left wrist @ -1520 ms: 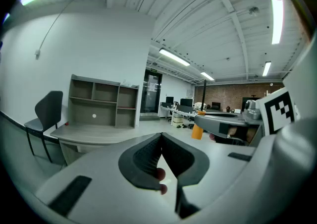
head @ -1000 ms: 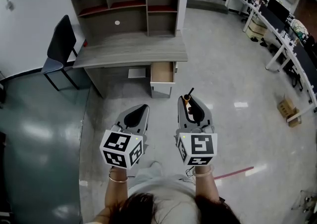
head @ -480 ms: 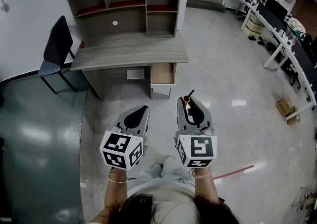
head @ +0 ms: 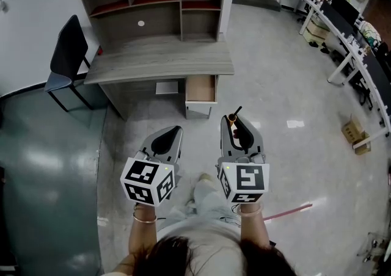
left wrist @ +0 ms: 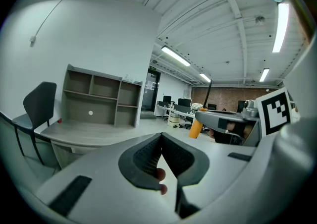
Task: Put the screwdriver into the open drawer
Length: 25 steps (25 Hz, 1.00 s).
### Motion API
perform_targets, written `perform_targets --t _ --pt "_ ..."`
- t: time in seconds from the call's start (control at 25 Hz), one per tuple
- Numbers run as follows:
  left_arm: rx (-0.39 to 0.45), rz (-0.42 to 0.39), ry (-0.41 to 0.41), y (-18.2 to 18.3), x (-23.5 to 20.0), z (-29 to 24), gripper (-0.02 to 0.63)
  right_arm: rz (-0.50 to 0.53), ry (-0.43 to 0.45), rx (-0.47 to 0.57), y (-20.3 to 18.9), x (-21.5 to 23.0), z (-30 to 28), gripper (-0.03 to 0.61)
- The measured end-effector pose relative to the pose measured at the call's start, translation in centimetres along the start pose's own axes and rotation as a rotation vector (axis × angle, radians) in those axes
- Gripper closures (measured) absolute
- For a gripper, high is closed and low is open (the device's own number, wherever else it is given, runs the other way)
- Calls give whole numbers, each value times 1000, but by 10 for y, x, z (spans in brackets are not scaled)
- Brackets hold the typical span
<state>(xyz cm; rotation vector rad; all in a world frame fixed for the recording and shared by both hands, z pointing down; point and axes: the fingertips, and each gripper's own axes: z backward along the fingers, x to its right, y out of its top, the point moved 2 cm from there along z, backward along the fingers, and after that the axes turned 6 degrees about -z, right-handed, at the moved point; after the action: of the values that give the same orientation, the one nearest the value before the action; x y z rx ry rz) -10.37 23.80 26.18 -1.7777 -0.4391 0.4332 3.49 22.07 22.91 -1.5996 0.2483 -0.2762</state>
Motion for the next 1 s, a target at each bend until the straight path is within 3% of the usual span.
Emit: perform_targets --t 1.0 --pt "-17 -11 43 33 -31 -157 597 -1 43 -14 -8 102 -127 491"
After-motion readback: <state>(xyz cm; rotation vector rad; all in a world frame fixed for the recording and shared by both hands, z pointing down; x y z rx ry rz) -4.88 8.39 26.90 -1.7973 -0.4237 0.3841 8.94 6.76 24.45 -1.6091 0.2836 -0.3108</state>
